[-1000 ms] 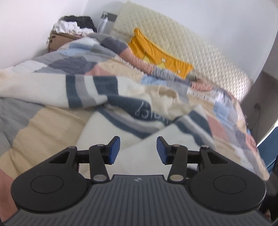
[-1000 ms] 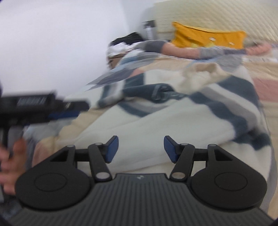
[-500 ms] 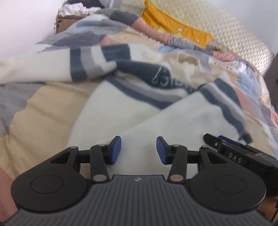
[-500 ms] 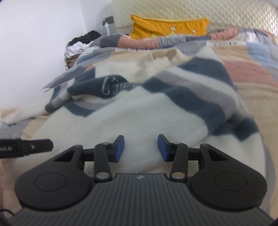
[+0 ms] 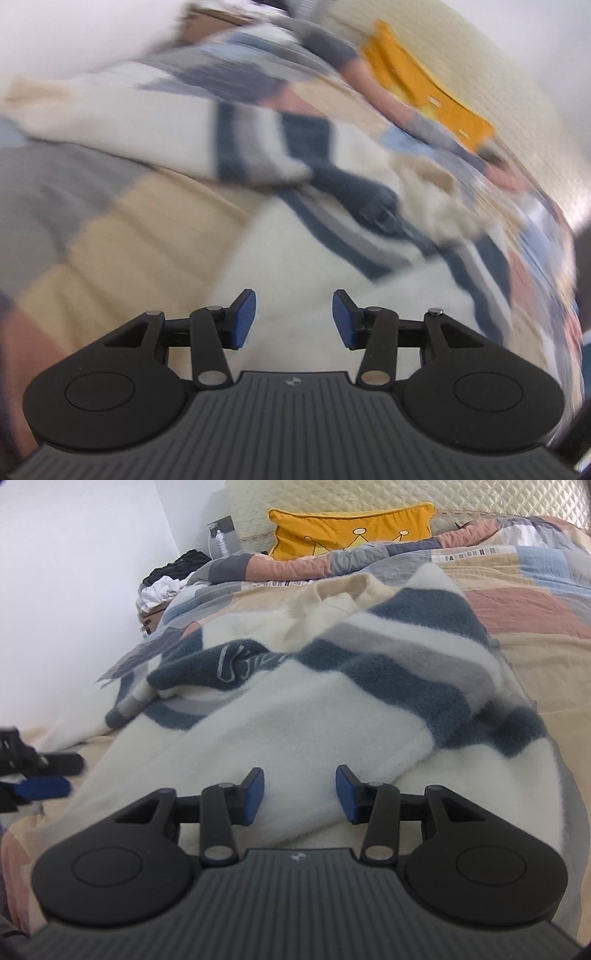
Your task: Fold large clothes
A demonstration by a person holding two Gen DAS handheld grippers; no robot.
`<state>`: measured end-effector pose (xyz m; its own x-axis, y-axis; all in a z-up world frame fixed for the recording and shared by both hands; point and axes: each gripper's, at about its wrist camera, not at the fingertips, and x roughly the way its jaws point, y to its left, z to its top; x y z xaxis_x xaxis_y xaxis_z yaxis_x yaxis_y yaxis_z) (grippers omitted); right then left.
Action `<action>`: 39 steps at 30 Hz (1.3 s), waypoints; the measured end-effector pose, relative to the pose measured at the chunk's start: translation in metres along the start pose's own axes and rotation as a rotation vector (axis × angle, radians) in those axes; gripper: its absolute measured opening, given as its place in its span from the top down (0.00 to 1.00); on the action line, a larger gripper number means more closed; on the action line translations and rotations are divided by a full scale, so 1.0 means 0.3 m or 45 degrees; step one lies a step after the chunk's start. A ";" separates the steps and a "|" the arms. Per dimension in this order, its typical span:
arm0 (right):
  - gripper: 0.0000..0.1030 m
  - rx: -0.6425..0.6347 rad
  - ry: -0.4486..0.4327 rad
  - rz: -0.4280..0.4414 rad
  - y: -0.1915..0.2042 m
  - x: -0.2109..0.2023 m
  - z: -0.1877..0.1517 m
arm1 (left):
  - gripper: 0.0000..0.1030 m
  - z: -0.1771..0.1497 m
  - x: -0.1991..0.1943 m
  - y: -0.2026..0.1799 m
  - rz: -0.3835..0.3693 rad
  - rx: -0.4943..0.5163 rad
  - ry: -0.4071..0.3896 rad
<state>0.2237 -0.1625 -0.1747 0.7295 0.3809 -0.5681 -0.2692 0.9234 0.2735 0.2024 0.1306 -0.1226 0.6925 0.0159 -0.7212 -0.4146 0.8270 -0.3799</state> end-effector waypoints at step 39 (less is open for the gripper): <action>0.53 0.085 0.043 0.059 0.008 -0.004 -0.031 | 0.48 0.375 0.333 0.771 0.032 -0.944 -0.176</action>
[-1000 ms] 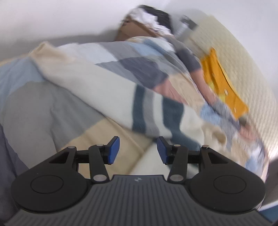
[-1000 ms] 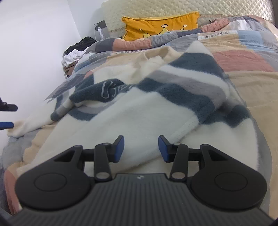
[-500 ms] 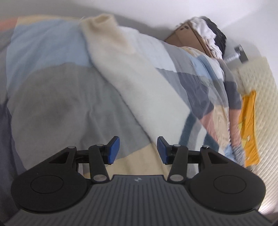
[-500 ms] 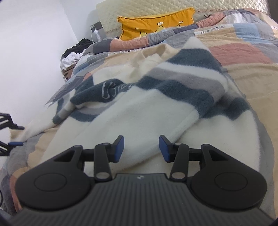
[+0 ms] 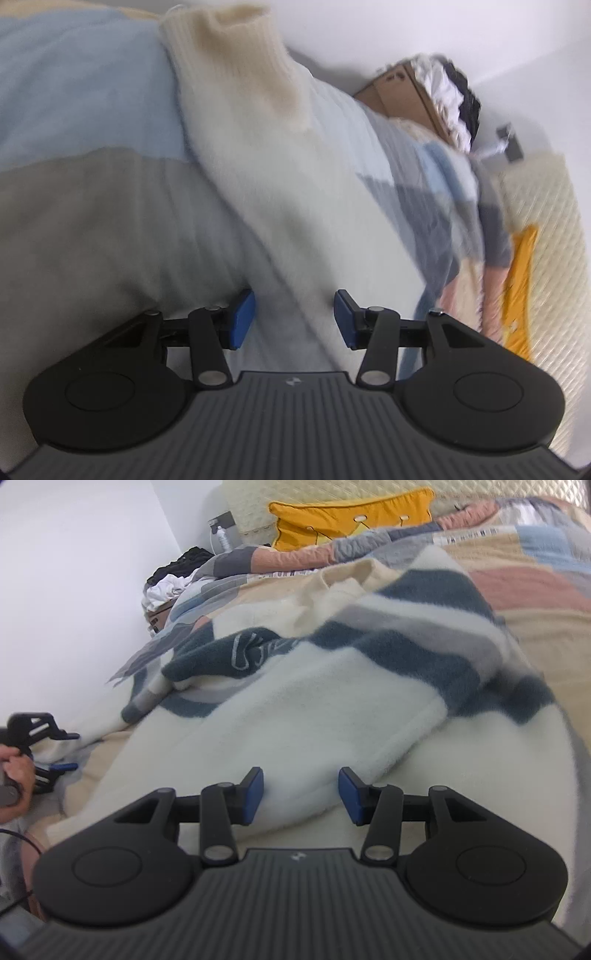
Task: Fold large clothes
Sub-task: 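Grasp the sweater sleeve cuff with the left tool and lift it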
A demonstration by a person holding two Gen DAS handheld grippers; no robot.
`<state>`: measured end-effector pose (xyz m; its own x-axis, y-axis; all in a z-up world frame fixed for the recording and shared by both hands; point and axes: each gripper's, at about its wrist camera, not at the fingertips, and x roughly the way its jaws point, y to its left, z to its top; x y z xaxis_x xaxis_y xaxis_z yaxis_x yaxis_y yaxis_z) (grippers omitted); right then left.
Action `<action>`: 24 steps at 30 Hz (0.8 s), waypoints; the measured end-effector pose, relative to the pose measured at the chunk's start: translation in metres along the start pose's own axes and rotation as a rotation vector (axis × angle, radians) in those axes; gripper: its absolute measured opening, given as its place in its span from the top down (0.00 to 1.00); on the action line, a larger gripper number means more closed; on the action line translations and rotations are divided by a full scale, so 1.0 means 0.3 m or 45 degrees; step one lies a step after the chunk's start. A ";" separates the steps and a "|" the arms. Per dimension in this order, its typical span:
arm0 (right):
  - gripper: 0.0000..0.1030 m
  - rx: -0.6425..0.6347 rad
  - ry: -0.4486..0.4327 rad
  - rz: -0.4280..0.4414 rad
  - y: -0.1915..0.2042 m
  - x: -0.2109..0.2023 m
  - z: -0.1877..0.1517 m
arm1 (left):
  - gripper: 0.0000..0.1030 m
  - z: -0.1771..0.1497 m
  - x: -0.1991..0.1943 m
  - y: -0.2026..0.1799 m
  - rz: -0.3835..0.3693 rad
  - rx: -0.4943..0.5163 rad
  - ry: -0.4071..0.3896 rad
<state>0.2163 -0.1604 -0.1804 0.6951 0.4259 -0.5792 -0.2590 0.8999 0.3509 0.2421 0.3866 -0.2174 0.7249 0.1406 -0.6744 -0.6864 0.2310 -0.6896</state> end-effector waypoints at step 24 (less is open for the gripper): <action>0.54 0.016 -0.048 -0.011 -0.009 0.103 0.004 | 0.89 0.315 0.077 -0.147 0.281 0.353 -0.319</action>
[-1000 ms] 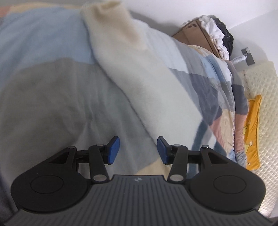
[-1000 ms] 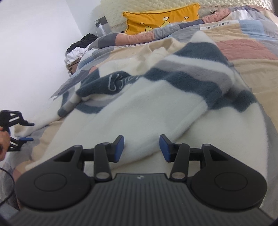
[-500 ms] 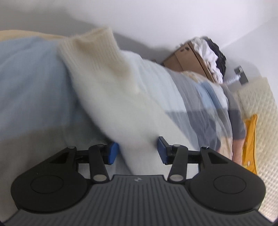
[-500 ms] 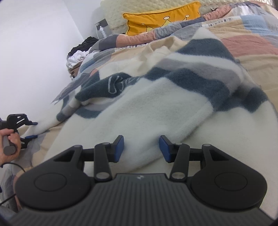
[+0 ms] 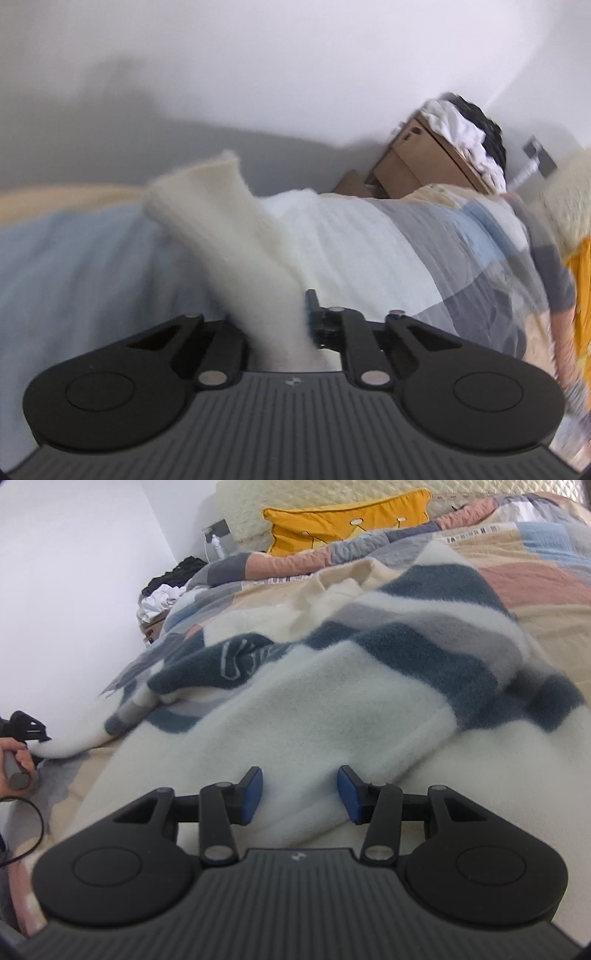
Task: Fold large clothes
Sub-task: 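Grasp the sweater sleeve cuff with the left tool and lift it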
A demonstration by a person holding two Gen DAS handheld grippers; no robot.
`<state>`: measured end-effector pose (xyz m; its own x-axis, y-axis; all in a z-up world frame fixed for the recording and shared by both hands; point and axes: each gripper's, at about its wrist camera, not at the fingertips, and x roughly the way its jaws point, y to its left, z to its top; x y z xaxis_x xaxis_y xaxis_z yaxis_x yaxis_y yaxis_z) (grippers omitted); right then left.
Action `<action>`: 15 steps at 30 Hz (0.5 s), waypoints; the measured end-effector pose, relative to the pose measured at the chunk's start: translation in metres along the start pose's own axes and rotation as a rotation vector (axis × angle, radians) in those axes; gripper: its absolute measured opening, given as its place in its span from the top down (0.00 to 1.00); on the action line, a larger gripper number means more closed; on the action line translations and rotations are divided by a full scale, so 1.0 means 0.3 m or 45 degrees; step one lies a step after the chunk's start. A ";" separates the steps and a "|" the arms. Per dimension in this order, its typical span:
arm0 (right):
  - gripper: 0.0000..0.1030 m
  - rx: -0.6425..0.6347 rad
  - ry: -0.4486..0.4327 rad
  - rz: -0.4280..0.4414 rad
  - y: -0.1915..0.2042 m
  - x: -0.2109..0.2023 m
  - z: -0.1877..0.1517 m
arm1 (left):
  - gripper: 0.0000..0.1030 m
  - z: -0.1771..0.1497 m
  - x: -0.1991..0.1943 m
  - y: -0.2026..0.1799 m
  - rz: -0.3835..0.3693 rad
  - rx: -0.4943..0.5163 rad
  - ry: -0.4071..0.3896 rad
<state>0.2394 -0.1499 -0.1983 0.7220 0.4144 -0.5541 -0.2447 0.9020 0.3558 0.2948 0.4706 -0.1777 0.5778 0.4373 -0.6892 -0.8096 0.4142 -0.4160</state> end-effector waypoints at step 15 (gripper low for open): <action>0.53 0.007 0.000 -0.009 0.008 -0.043 0.014 | 0.91 -0.004 -0.551 -0.455 -0.196 0.609 -0.276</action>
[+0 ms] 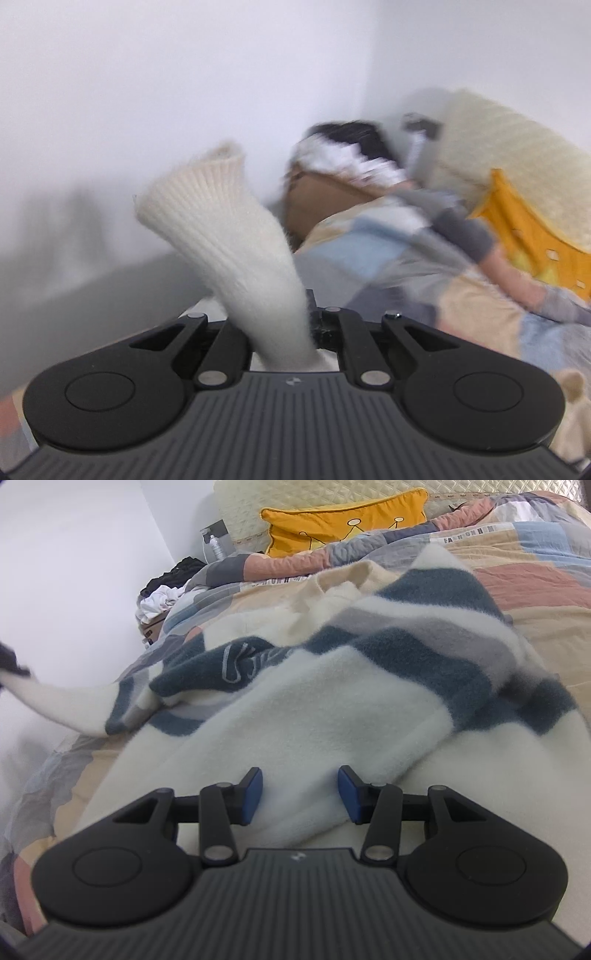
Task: Fold large clothes
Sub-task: 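Grasp the sweater sleeve cuff with the left tool and lift it, then carry the held sleeve across the sweater body and open the left tool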
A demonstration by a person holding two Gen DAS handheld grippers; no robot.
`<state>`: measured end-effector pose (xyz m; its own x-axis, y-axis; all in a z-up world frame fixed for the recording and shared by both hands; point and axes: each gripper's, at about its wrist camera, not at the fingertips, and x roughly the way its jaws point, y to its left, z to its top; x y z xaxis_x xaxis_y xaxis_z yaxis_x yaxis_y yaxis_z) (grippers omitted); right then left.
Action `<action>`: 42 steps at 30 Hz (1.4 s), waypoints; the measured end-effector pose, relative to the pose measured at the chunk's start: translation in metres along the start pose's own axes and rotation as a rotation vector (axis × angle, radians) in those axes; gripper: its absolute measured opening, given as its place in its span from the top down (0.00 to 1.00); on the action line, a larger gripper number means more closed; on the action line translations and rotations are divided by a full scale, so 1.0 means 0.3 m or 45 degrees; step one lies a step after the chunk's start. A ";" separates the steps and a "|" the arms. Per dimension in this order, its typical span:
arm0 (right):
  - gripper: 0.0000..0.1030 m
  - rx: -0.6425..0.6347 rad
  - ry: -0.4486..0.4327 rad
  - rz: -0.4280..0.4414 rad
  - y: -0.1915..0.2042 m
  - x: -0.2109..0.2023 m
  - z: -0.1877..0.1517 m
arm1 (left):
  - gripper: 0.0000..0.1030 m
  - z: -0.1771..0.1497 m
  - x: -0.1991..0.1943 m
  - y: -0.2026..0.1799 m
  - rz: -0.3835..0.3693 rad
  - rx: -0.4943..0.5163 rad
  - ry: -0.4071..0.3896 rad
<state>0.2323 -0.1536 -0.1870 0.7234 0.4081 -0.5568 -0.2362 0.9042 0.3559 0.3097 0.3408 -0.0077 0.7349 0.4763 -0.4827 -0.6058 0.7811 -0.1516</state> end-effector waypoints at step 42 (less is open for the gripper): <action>0.51 0.456 -0.366 0.017 -0.401 -0.443 0.162 | 0.66 -1.082 -0.520 -0.897 -0.864 0.685 0.435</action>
<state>0.1960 -0.3227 -0.1193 0.8843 0.3220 -0.3380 -0.0439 0.7782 0.6265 0.2592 -0.0747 -0.1716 0.6989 -0.2286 -0.6777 0.2061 0.9717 -0.1152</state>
